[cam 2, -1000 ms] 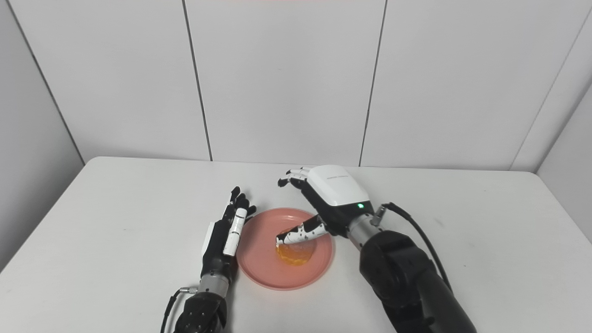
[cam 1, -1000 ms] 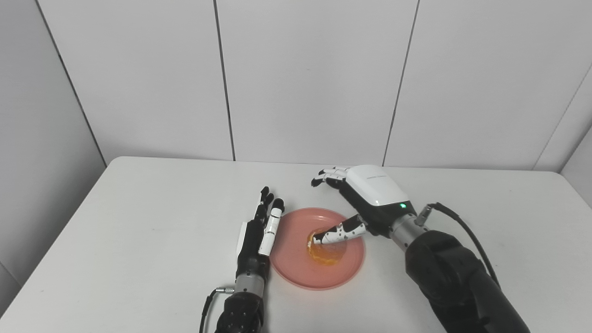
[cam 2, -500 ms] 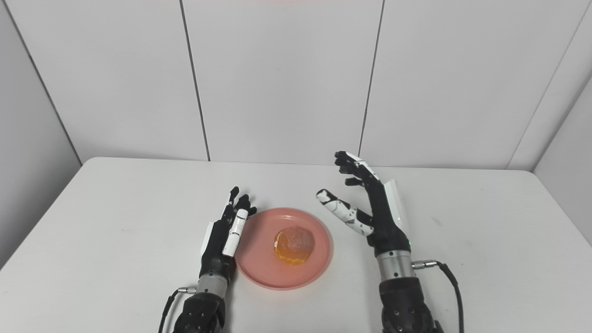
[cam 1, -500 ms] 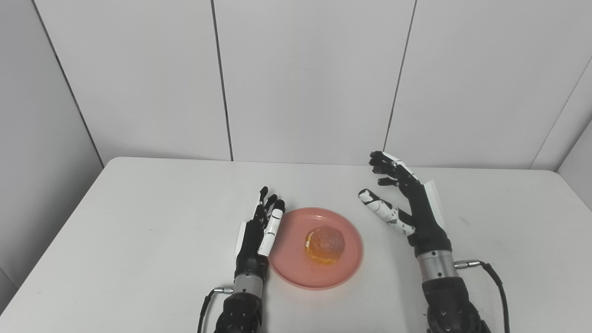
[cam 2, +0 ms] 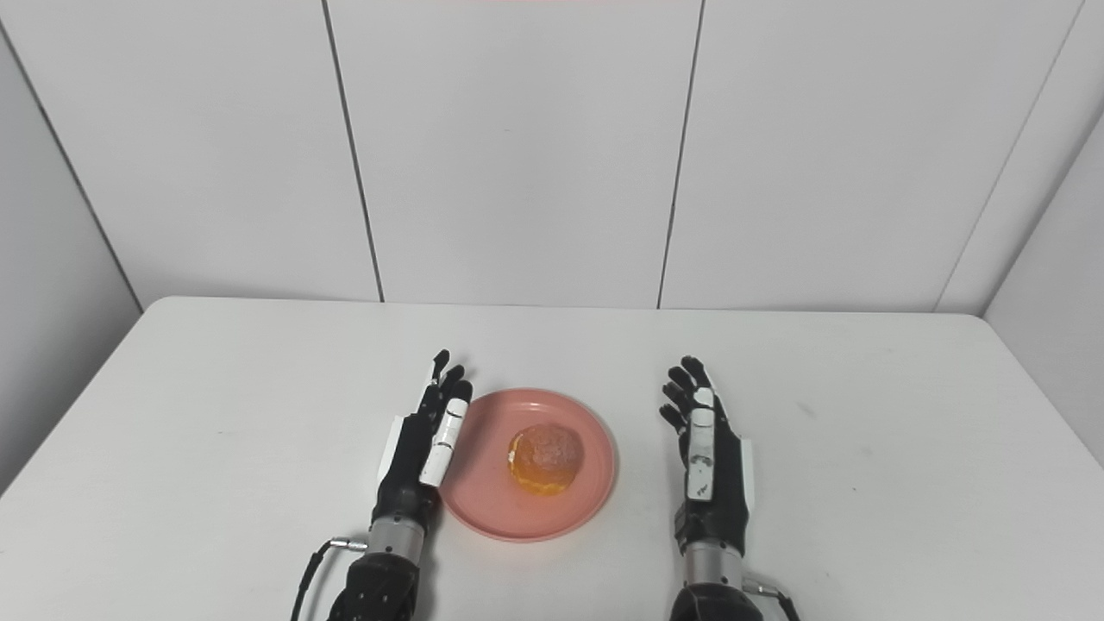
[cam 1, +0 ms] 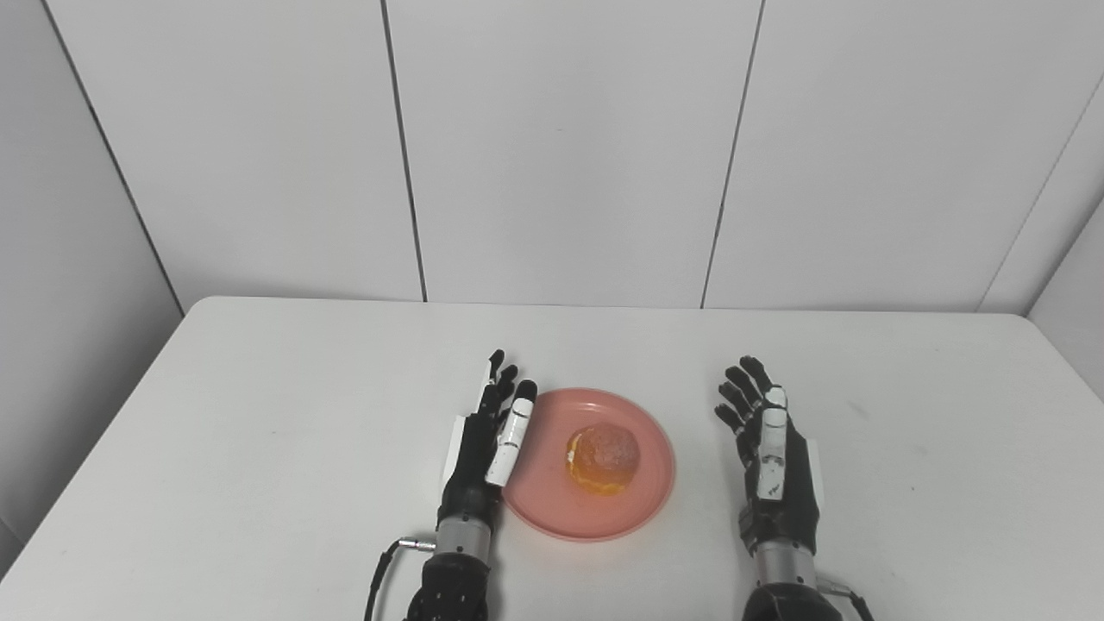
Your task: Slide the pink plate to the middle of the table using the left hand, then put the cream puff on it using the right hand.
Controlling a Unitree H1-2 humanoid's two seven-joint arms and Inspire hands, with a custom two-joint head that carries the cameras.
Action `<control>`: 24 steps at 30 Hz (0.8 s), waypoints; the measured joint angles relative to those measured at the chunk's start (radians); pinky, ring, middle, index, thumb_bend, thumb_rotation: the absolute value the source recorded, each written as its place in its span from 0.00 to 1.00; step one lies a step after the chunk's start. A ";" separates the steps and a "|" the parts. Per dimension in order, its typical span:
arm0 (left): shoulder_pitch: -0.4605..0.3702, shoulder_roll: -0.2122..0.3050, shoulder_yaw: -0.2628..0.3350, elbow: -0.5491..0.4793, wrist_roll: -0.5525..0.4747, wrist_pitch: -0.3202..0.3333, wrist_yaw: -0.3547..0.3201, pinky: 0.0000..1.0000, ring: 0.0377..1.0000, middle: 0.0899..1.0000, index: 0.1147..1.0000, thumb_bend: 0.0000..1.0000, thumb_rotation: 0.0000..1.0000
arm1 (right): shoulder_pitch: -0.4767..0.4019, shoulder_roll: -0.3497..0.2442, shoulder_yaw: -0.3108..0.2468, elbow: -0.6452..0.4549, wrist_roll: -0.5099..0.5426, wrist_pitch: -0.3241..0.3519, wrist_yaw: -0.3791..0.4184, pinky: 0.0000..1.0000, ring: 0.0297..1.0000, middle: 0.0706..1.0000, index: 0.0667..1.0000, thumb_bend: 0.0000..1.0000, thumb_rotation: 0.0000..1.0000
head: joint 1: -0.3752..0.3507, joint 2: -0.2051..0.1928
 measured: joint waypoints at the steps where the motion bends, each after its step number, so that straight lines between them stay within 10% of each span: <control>1: 0.002 0.000 0.000 -0.001 0.002 -0.004 0.005 1.00 1.00 1.00 0.99 0.59 1.00 | 0.000 -0.009 0.012 0.001 0.002 0.023 0.013 0.99 0.98 0.97 0.94 0.85 1.00 | 0.000 0.002; 24: 0.025 -0.033 0.039 -0.013 -0.017 -0.031 0.041 1.00 1.00 1.00 1.00 0.68 1.00 | -0.010 -0.112 0.125 0.017 -0.127 0.081 0.079 1.00 1.00 1.00 0.96 0.89 1.00 | 0.000 0.012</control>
